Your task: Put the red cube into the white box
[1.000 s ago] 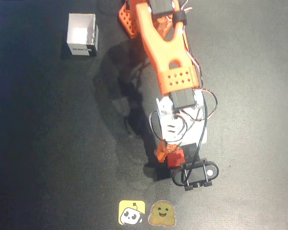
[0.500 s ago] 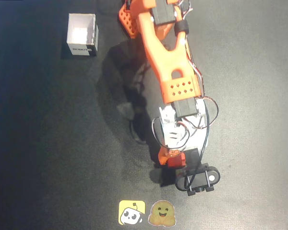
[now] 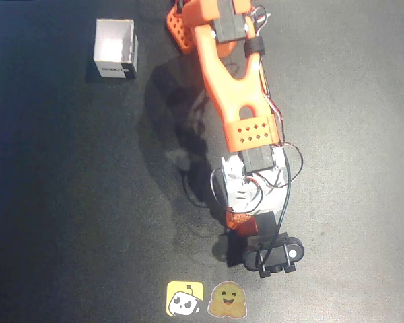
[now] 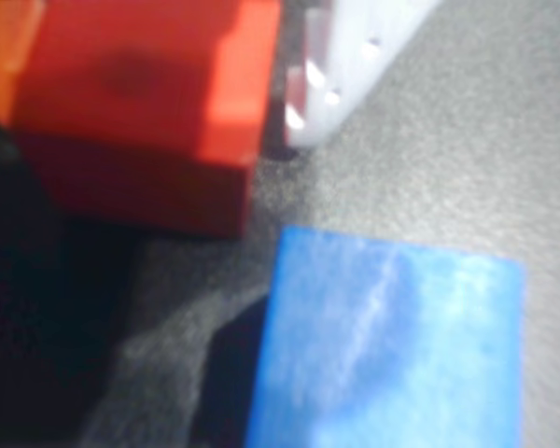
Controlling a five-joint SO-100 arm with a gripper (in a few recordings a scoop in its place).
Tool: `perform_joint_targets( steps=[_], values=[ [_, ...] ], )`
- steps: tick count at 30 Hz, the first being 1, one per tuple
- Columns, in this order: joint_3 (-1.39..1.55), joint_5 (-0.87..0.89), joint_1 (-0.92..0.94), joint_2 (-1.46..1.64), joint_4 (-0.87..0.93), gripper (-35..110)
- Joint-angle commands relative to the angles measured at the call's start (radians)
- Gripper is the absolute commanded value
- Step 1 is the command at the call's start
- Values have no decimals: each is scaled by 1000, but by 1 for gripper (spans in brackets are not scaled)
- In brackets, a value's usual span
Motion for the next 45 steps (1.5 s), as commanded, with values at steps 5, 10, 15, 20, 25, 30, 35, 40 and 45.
perform_joint_targets(
  steps=[5, 10, 15, 20, 25, 30, 35, 40, 45],
  values=[
    [-40, 3, 21, 0, -6, 0],
    [-106, 0, 21, 11, 84, 0],
    [-270, -25, 35, 46, 291, 0],
    [-272, -94, 83, 120, 331, 0],
    [-310, -204, 166, 183, 407, 0],
    [-420, -319, 264, 193, 499, 0],
    [-557, -362, 357, 186, 621, 0],
    [-638, -362, 443, 221, 724, 0],
    [-618, -433, 540, 267, 733, 0]
  ],
)
